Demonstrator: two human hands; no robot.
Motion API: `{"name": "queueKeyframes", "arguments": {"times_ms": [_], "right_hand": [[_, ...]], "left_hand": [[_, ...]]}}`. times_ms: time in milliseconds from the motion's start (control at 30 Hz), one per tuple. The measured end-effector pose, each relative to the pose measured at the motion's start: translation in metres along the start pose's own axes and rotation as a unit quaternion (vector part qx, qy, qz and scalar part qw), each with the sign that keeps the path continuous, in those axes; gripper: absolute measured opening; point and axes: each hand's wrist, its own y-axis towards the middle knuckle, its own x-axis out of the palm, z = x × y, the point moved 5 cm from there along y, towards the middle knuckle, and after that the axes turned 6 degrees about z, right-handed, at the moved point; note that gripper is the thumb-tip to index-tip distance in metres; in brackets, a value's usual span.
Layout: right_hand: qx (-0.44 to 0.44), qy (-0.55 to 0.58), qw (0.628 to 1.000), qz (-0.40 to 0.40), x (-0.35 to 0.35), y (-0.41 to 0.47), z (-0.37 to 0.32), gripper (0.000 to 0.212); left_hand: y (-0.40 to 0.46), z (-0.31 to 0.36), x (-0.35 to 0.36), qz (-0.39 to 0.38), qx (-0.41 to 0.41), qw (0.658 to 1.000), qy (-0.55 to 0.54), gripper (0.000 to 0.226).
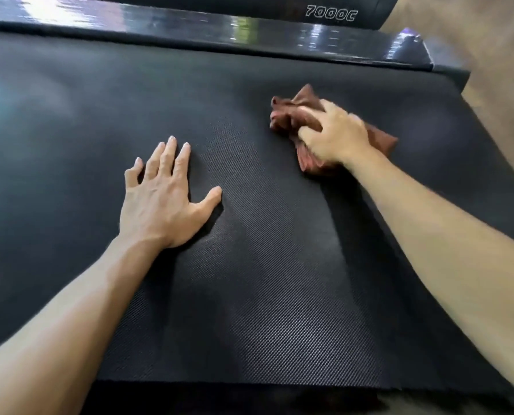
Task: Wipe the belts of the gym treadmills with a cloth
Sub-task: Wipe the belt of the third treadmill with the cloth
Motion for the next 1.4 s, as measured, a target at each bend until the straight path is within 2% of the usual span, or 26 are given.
{"name": "queueKeyframes", "arguments": {"times_ms": [67,133,267,333,433,567,667,700,733,800,900,967,1067,1167,1267,1400], "right_hand": [[0.057,-0.013,0.998,0.000,0.005,0.034,-0.019,0.058],[0.054,-0.018,0.998,-0.005,0.011,0.051,-0.047,0.059],[-0.057,-0.022,0.998,-0.031,0.027,0.018,-0.099,0.065],[-0.098,0.001,0.994,-0.041,0.026,-0.020,-0.116,0.073],[-0.088,0.065,0.989,-0.102,0.024,-0.082,-0.130,0.077],[-0.070,0.206,0.960,-0.175,0.009,-0.140,-0.153,0.055],[-0.003,0.395,0.910,-0.124,-0.029,-0.161,-0.130,0.052],[0.024,0.410,0.908,-0.085,-0.037,-0.168,-0.110,0.053],[0.046,0.384,0.921,-0.045,-0.043,-0.177,-0.087,0.055],[0.068,0.259,0.963,0.006,-0.044,-0.194,-0.042,0.058],[0.060,0.092,0.994,-0.001,-0.024,-0.213,-0.002,0.055],[0.048,0.038,0.998,-0.007,-0.010,-0.217,0.007,0.056],[0.042,0.013,0.999,0.026,-0.006,-0.217,0.008,0.057],[0.043,0.010,0.998,0.036,-0.003,-0.217,0.010,0.057],[0.036,0.001,0.999,0.032,-0.003,-0.217,0.009,0.058],[0.040,-0.005,0.999,0.034,-0.004,-0.219,0.006,0.059]], "left_hand": [[0.000,-0.002,0.001,0.005,-0.001,1.000,-0.006,0.103],[0.000,-0.002,0.003,0.007,-0.001,1.000,-0.004,0.101],[0.002,-0.004,0.004,-0.015,0.000,1.000,-0.011,0.094],[-0.007,-0.007,-0.004,-0.009,-0.011,0.998,-0.055,0.088],[-0.043,-0.008,-0.029,0.028,-0.038,0.990,-0.130,0.082],[-0.088,0.004,-0.067,0.082,-0.022,0.984,-0.155,0.072],[-0.087,0.031,-0.082,0.095,-0.002,0.984,-0.148,0.062],[-0.083,0.045,-0.081,0.079,0.011,0.986,-0.143,0.058],[-0.079,0.062,-0.078,0.055,0.028,0.989,-0.137,0.055],[-0.073,0.091,-0.061,-0.009,0.058,0.992,-0.114,0.052],[-0.070,0.108,-0.029,-0.084,0.081,0.992,-0.043,0.062],[-0.053,0.102,-0.017,-0.078,0.076,0.994,-0.031,0.067],[-0.015,0.078,-0.012,-0.070,0.062,0.995,-0.019,0.071],[-0.005,0.027,-0.014,-0.069,-0.031,0.997,0.016,0.086],[-0.052,-0.010,-0.024,-0.048,-0.118,0.991,0.033,0.098],[-0.123,0.037,-0.033,-0.036,-0.066,0.997,0.023,0.092]]}}
